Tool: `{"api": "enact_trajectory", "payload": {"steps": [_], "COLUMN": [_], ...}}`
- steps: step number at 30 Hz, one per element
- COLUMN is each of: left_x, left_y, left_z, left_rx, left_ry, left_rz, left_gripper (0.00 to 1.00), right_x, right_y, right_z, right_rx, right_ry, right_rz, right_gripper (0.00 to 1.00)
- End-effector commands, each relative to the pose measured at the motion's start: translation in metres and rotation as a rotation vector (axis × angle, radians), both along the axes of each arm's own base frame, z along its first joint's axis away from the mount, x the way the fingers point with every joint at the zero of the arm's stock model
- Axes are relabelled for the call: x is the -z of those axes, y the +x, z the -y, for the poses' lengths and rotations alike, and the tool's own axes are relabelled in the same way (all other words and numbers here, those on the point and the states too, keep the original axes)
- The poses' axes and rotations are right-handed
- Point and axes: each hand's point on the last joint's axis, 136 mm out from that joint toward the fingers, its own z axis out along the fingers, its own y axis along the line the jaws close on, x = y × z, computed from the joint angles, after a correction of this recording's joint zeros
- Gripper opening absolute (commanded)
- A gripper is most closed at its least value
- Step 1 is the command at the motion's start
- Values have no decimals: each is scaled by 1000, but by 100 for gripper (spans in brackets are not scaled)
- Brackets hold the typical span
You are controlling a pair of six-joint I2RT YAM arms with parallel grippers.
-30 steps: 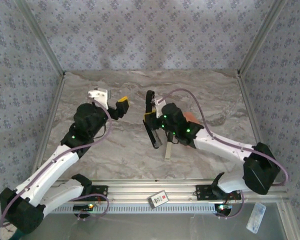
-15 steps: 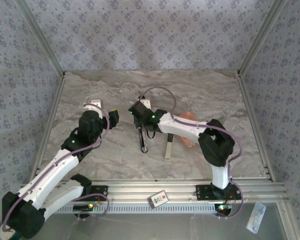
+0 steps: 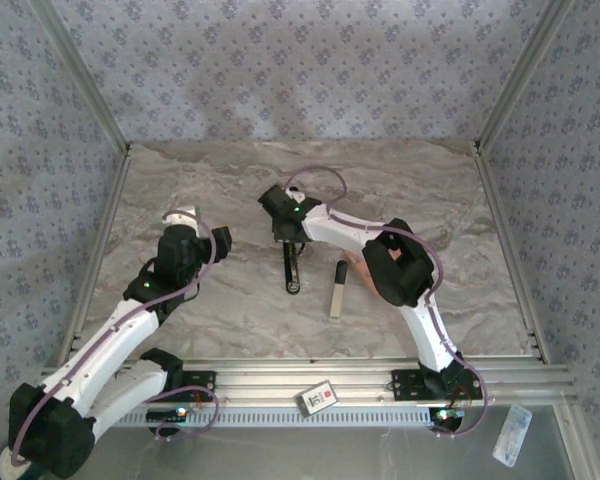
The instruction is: Load the staples into the stapler
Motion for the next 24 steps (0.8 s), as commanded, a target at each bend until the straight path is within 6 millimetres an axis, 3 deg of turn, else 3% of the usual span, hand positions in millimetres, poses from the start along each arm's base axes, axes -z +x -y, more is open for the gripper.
{"api": "enact_trajectory", "payload": {"steps": [1,5,8,15,20,24], "left_x": [8,16,23,33,39,45], "left_y": [3,8,12,19,19,18], "left_z": [2,5,6,10,5,-2], "left_rx": [2,8,11,13,1,-17], "left_ry": [-19,-18,-16,-21,-15,-25], "left_rz": [-13,-34,-53,-83,-100,-110], "left_gripper": [84,84,84,84,85,85], "right_x": [-6,3,6,-4,-21,-19], "right_y": [13,20,24,30,29,13], "right_z": [1,0,-2,-13,-15,-12], "right_rx": [54,75,82,60,48,21], "right_ry": [28,57,69,111,121,97], "right_rz": [2,-19,-22,-18,-7,-57], "right_gripper": [1,9,21,43,51,52]}}
